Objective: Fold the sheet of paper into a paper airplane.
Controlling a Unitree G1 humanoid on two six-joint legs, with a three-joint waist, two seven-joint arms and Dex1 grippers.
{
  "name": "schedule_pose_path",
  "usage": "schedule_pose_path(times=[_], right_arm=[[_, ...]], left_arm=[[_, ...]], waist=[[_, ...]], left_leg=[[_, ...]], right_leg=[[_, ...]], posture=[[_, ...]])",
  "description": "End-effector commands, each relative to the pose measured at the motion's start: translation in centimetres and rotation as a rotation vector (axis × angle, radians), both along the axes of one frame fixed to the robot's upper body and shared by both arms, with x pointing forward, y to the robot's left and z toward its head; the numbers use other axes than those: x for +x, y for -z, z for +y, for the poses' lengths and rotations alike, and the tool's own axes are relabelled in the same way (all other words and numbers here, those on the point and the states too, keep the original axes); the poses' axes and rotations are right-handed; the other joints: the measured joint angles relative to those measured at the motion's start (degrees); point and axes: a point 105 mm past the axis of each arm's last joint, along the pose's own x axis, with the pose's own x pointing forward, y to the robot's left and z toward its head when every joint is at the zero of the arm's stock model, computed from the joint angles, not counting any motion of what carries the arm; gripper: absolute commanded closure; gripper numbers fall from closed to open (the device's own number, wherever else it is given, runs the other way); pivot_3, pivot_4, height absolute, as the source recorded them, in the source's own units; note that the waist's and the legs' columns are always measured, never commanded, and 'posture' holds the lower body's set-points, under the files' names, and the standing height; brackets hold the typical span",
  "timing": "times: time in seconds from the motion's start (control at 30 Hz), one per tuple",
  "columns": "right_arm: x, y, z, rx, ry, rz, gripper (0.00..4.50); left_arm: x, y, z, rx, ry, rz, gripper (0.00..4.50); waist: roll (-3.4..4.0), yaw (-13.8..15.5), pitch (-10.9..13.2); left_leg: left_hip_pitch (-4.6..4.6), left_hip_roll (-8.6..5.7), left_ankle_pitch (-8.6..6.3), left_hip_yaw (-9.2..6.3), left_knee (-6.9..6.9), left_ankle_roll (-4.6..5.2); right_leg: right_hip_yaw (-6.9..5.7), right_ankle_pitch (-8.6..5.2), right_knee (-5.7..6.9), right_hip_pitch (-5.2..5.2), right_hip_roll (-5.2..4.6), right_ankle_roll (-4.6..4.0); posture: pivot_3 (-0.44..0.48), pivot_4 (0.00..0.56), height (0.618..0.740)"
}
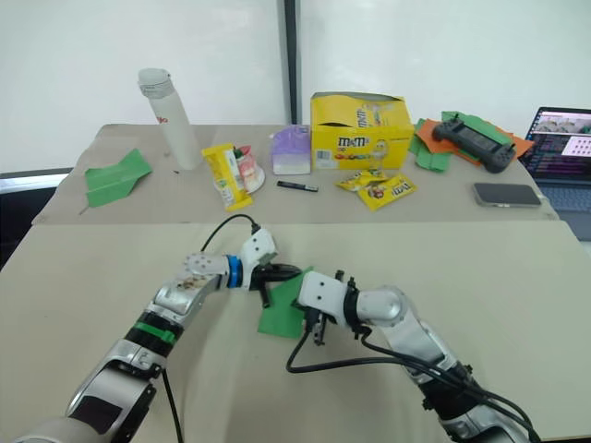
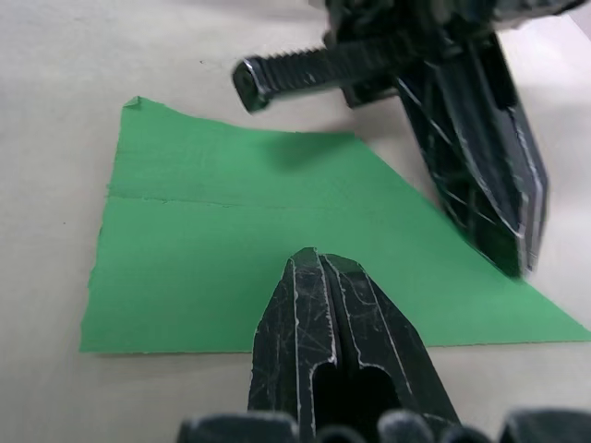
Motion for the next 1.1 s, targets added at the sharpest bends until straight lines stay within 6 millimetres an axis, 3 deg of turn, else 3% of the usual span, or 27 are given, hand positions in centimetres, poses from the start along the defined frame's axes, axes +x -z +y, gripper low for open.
schedule_pose_path(times=[0.03,0.33,0.53,0.8,1.0,1.1], right_arm=[[0.0,1.7,-1.1,-0.053,0.071,0.057,4.50],[-0.3,2.5,-1.4,-0.081,0.088,0.066,4.50],[-0.2,2.5,-1.4,-0.079,0.090,0.071,4.50],[0.0,2.5,-1.5,-0.087,0.079,0.078,4.50],[0.3,2.3,-1.2,-0.114,0.036,0.076,4.50],[0.6,2.2,-1.0,-0.120,0.023,0.074,4.50]], left_arm=[[0.4,0.0,-1.4,0.024,0.048,-0.022,4.48],[1.2,0.4,-3.4,0.045,0.089,-0.053,4.48],[1.7,1.0,-3.6,0.064,0.061,-0.054,4.48],[0.2,0.9,-1.8,-0.012,0.065,-0.032,4.48],[-1.1,2.8,2.1,0.058,-0.035,-0.008,4.48],[-1.7,3.1,2.9,0.075,-0.059,-0.005,4.48]], waist=[[-0.01,0.3,0.0],[-0.01,0.4,0.0],[-0.02,0.4,0.0],[-0.01,-0.2,0.0],[0.01,-0.4,0.0],[0.02,-0.4,-0.1]], left_leg=[[0.00,-0.01,0.00,-0.01,0.01,0.00],[-0.02,-0.04,0.00,0.01,0.05,0.00],[-0.01,-0.05,0.00,0.01,0.06,0.00],[0.01,-0.01,0.00,-0.01,0.04,0.00],[0.08,0.02,0.00,-0.01,0.04,0.00],[0.18,0.08,0.00,-0.01,0.00,0.00]], right_leg=[[-0.02,0.00,-0.01,0.01,0.00,0.00],[-0.01,-0.07,-0.01,0.02,-0.01,0.15],[-0.01,-0.10,-0.01,0.04,-0.01,0.22],[-0.01,-0.07,0.01,0.02,0.01,0.17],[0.00,-0.01,0.01,0.05,0.01,0.08],[0.02,-0.01,0.02,0.10,0.04,0.07]], posture=[[0.000,0.150,0.740],[0.000,0.150,0.740],[0.000,0.150,0.740],[0.000,0.150,0.740],[0.000,0.150,0.740],[0.000,0.150,0.740]])
